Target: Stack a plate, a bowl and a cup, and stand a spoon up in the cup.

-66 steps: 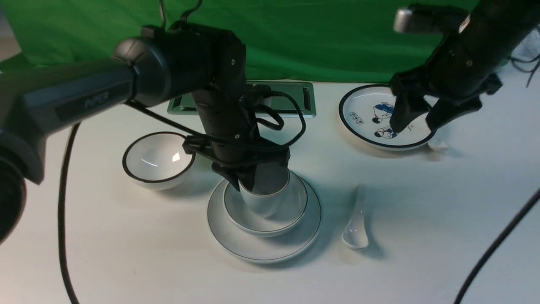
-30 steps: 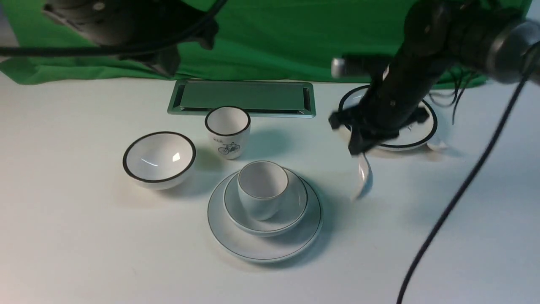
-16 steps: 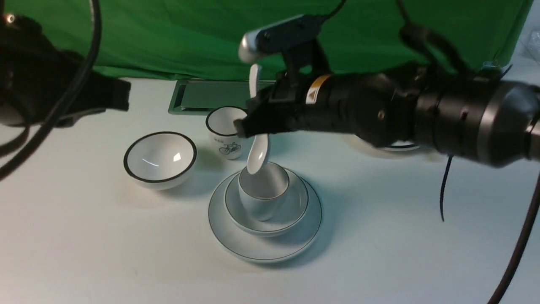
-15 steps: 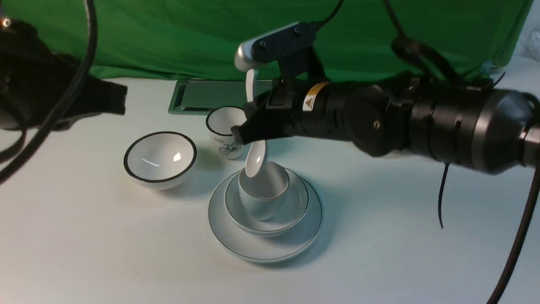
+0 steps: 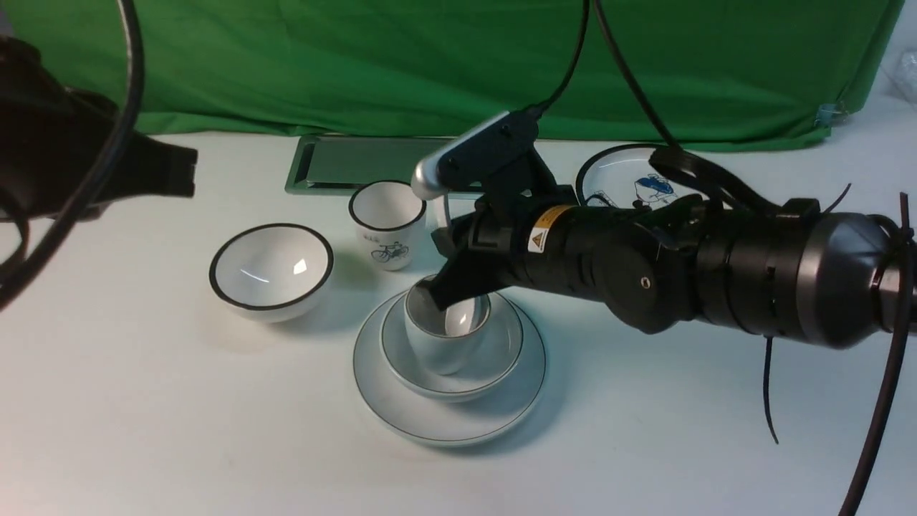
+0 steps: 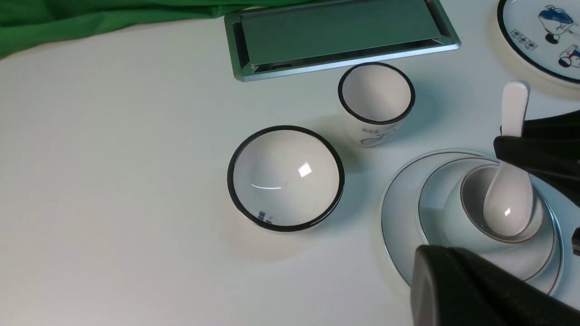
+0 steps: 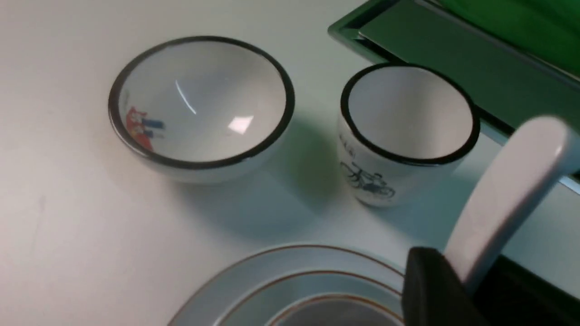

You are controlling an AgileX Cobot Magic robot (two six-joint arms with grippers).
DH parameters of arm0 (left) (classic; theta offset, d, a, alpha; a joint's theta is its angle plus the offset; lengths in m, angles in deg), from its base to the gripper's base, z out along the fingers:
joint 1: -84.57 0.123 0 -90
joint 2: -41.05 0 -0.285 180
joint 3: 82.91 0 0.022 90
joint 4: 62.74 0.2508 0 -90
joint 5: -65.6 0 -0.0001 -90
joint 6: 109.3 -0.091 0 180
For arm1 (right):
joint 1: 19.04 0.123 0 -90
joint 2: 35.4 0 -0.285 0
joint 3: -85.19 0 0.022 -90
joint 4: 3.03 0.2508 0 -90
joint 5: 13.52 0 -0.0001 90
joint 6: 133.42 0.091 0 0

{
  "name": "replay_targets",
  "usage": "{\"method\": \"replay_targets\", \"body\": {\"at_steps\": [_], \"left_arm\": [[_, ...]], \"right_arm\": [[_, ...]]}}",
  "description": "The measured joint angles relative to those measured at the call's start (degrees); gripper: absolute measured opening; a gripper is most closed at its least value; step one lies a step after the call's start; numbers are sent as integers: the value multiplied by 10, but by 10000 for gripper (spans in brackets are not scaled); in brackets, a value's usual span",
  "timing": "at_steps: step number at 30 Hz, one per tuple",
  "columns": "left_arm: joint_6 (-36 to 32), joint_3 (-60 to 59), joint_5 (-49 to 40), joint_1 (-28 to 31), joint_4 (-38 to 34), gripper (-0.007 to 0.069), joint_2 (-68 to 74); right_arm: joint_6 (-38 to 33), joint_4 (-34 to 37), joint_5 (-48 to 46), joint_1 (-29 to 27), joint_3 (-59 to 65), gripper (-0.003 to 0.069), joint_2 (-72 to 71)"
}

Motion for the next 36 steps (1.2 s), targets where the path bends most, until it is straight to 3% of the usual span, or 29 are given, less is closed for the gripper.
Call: {"method": "replay_targets", "body": {"at_steps": [3, 4, 7, 9, 15, 17, 23, 26, 36], "left_arm": [[0, 0, 0, 0, 0, 0, 0], [0, 0, 0, 0, 0, 0, 0], [0, 0, -1, 0, 0, 0, 0], [0, 0, -2, 0, 0, 0, -4], [0, -5, -8, 0, -15, 0, -48], [0, -22, 10, 0, -23, 0, -86], [1, -137, 80, 0, -30, 0, -214], [18, -231, 124, 0, -32, 0, -301], [42, -419, 190, 0, -33, 0, -443]], "right_arm": [[0, 0, 1, 0, 0, 246, -1], [0, 0, -9, 0, 0, 337, -5], [-2, 0, -56, -2, 0, 379, -29], [-2, 0, -109, -4, 0, 355, -64], [-2, -1, -238, -44, 0, 85, -239], [3, -14, -280, -81, 0, 42, -324], [29, -37, -312, -173, 58, 29, -522], [49, -42, -290, -214, 163, 27, -666], [122, -43, -220, -225, 389, 27, -950]]}}
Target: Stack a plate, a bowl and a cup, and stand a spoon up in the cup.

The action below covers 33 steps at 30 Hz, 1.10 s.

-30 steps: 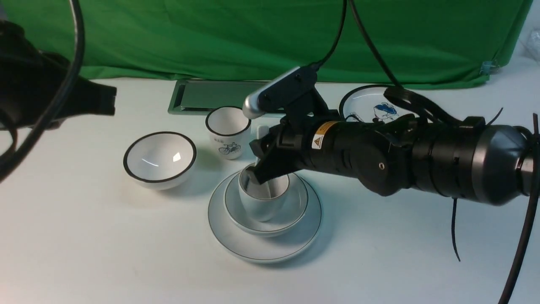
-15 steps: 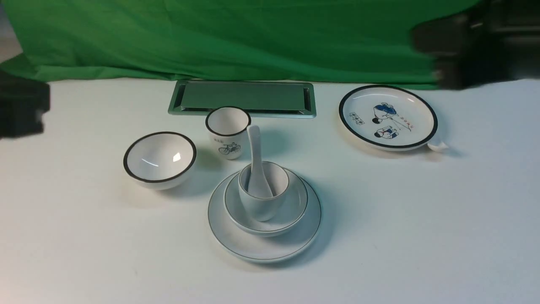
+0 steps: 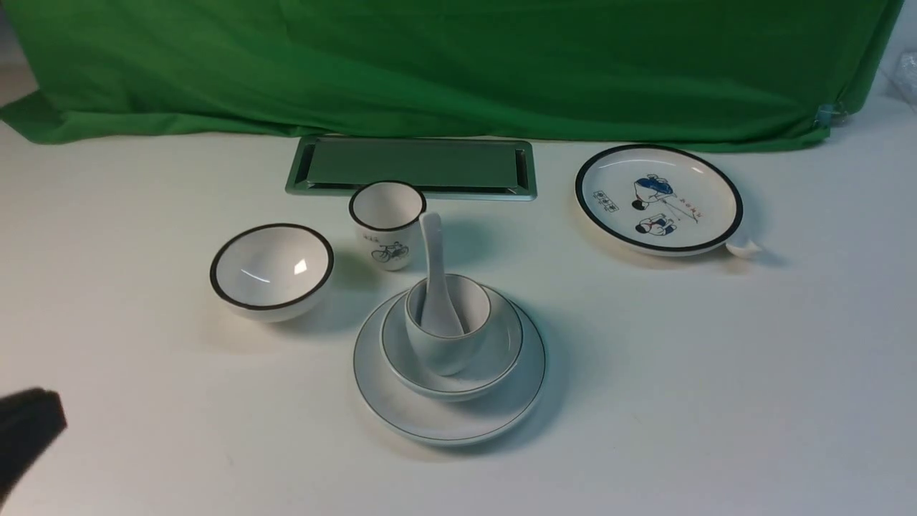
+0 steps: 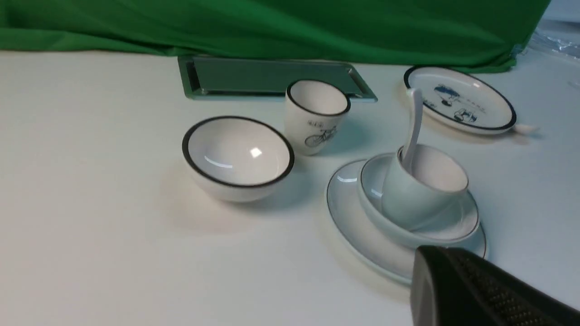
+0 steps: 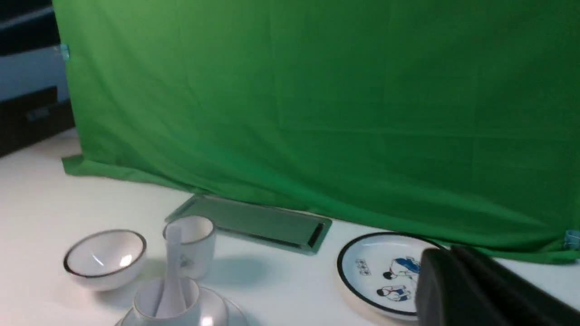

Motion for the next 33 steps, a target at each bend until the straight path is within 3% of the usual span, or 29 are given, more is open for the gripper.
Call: {"method": "replay_targets", "body": {"at_steps": [4, 15, 26, 31, 33], "left_arm": [[0, -38, 26, 0, -1, 0, -9], [0, -39, 40, 0, -1, 0, -11], [-5, -39, 40, 1, 2, 0, -14], [-88, -56, 73, 53, -55, 0, -56], [-192, -94, 124, 125, -113, 0, -99]], "right_arm": [[3, -1, 31, 0, 36, 46, -65], [3, -1, 34, 0, 39, 178, -74], [3, -1, 35, 0, 39, 218, -74], [3, -1, 36, 0, 39, 223, -74], [3, -1, 36, 0, 39, 233, -74]]}}
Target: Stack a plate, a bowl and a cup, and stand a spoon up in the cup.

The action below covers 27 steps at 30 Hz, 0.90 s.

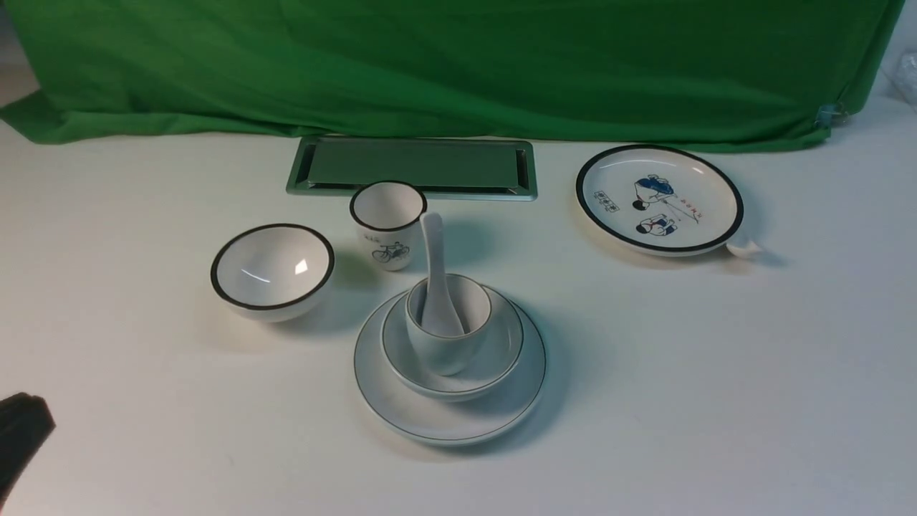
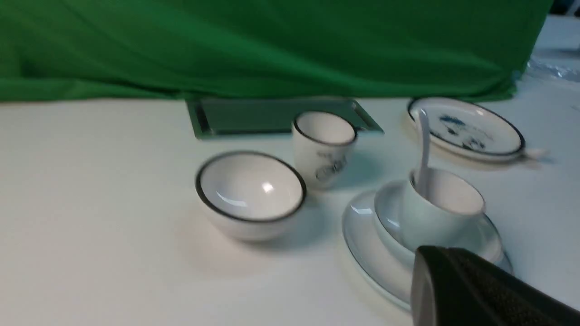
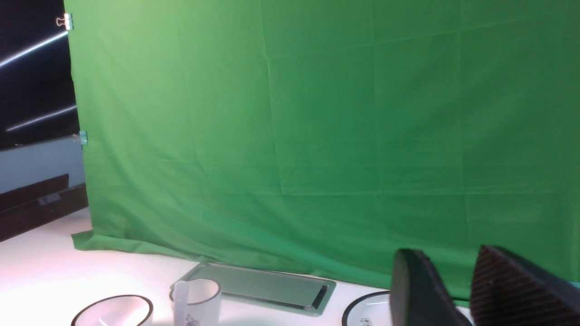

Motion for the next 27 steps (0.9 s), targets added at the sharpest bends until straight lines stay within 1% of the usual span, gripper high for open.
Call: {"method": "replay_targets", "body": {"at_steps": [1, 2, 4, 5, 7, 9, 13, 18, 27], "left_arm": [[-30, -16, 18, 18, -18, 0, -10], [-76, -45, 47, 62, -48, 0, -33], [-115, -86, 71, 120, -84, 0, -43], [-118, -90, 72, 126, -86, 0, -42], [-127, -128, 75, 178, -103, 1, -45], [-120, -144, 73, 198, -100, 1, -45], [-106, -144, 76, 194, -87, 1, -45], [-102, -144, 81, 160, -76, 1, -46], [-102, -144, 84, 158, -72, 1, -46]], "right_arm": [[0, 0, 0, 0, 0, 234, 0], [0, 0, 0, 0, 0, 234, 0], [0, 0, 0, 0, 0, 235, 0], [0, 0, 0, 0, 0, 235, 0], [0, 0, 0, 0, 0, 235, 0], [0, 0, 0, 0, 0, 236, 0], [0, 0, 0, 0, 0, 235, 0], [0, 0, 0, 0, 0, 237, 0], [0, 0, 0, 0, 0, 237, 0]]}}
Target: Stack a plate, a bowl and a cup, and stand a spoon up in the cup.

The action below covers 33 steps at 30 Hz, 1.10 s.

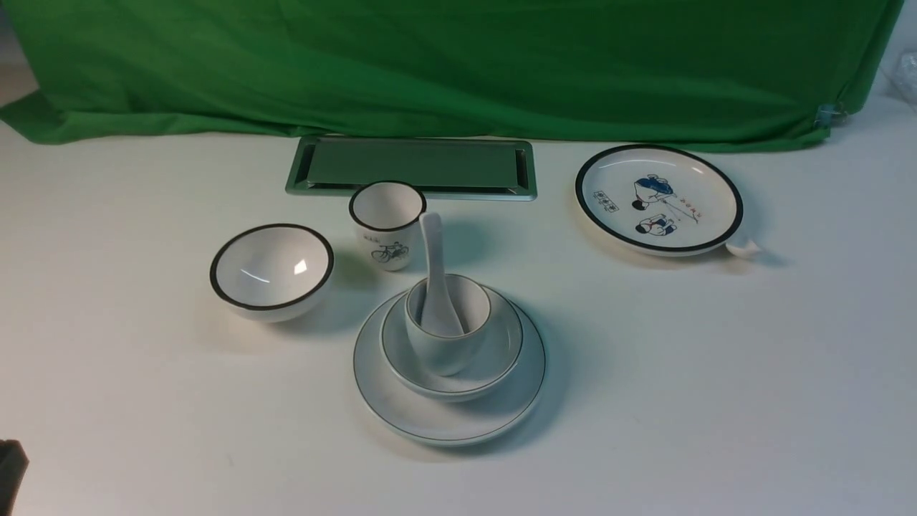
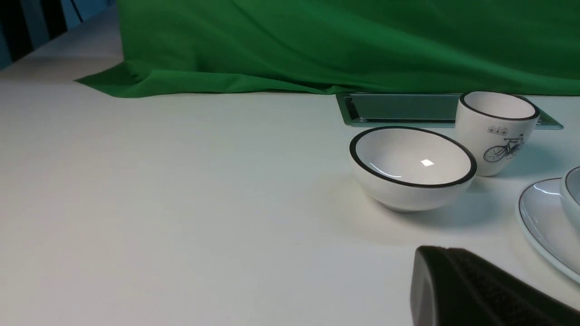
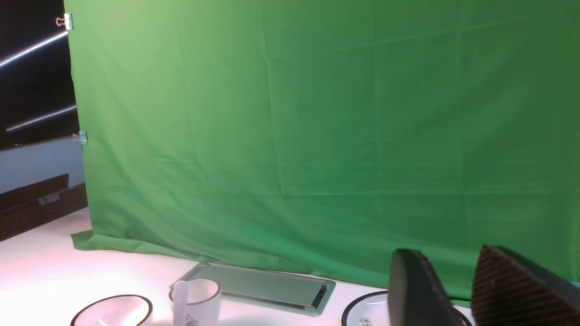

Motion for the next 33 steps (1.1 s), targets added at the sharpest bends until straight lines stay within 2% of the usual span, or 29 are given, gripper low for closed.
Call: {"method": "replay_targets", "body": {"at_steps": [11, 16, 20, 23, 28, 33], "left_arm": [[-2, 0, 0, 0, 1, 2, 0], [-2, 0, 0, 0, 1, 2, 0], [-2, 0, 0, 0, 1, 2, 0], [-2, 0, 0, 0, 1, 2, 0], [-2, 0, 1, 0, 1, 2, 0], [-2, 0, 0, 0, 1, 2, 0]], "right_arm": [[-1, 0, 0, 0, 0, 237, 0], [-32, -5, -9, -4, 4, 237, 0], [-97, -12, -15, -110, 64, 237, -1], [-113, -13, -15, -185, 141, 237, -8], [-117, -15, -34, -228, 252, 237, -22], [-119, -15, -48, -209, 263, 237, -23]]}}
